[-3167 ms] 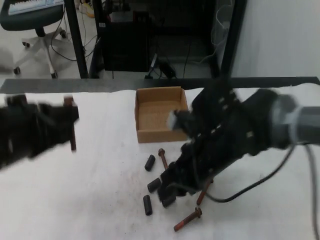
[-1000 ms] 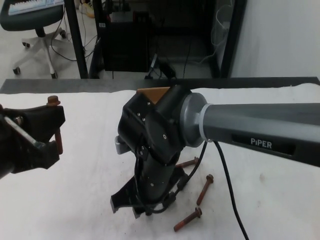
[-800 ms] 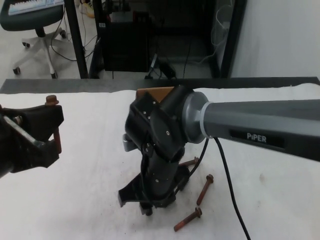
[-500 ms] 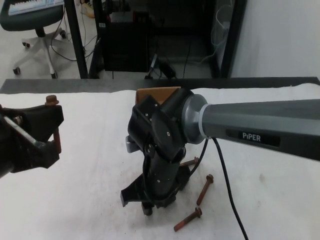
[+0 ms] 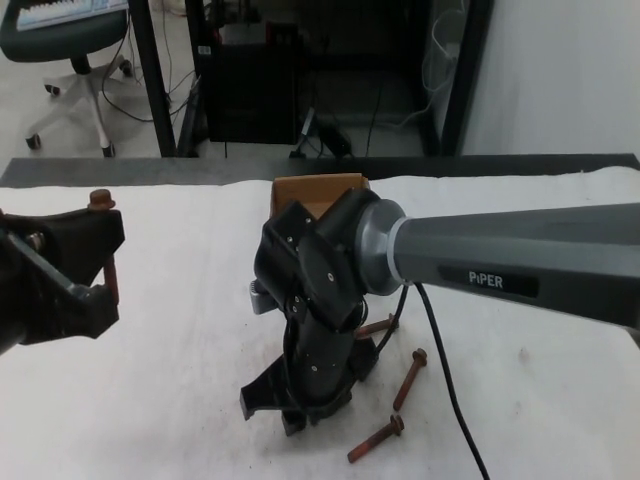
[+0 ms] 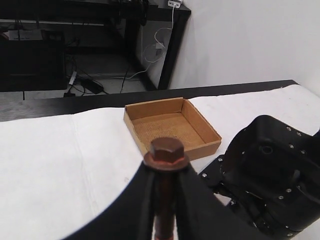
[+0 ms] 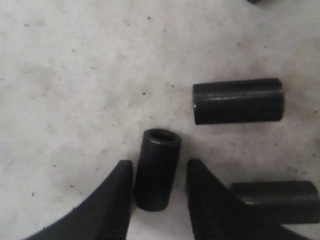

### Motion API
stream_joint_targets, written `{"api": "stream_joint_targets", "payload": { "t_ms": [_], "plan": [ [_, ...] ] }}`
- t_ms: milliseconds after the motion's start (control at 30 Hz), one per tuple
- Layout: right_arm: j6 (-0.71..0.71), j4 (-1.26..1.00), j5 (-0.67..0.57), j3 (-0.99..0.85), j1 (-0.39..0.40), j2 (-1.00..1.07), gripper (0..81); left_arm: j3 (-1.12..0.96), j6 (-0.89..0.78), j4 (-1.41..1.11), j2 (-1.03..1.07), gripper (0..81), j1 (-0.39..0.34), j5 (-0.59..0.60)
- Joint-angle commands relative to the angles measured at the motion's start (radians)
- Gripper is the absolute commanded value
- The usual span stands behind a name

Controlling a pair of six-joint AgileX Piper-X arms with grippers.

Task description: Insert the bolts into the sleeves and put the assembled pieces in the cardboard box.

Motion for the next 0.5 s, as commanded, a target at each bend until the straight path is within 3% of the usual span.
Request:
{"api": "stream_joint_targets", "payload": {
  "t_ms": [0, 67, 333, 467],
  "plan": [
    [-0.025, 0.000, -0.008, 0.003, 0.002, 0.023, 21.3, -0.003, 0.010, 0.015, -0.012, 0.2, 0.003, -0.007],
    [-0.080, 0.004, -0.012, 0.003, 0.002, 0.020, 1.6, -0.003, 0.010, 0.022, -0.012, 0.2, 0.003, -0.007],
    [-0.197, 0.052, -0.143, 0.003, 0.002, -0.074, 0.8, -0.045, 0.010, 0.019, -0.012, 0.2, 0.003, -0.007],
    [-0.256, 0.010, -0.146, 0.007, 0.002, -0.201, 0.8, -0.076, -0.010, -0.013, -0.012, 0.2, 0.003, 0.005]
  ]
}}
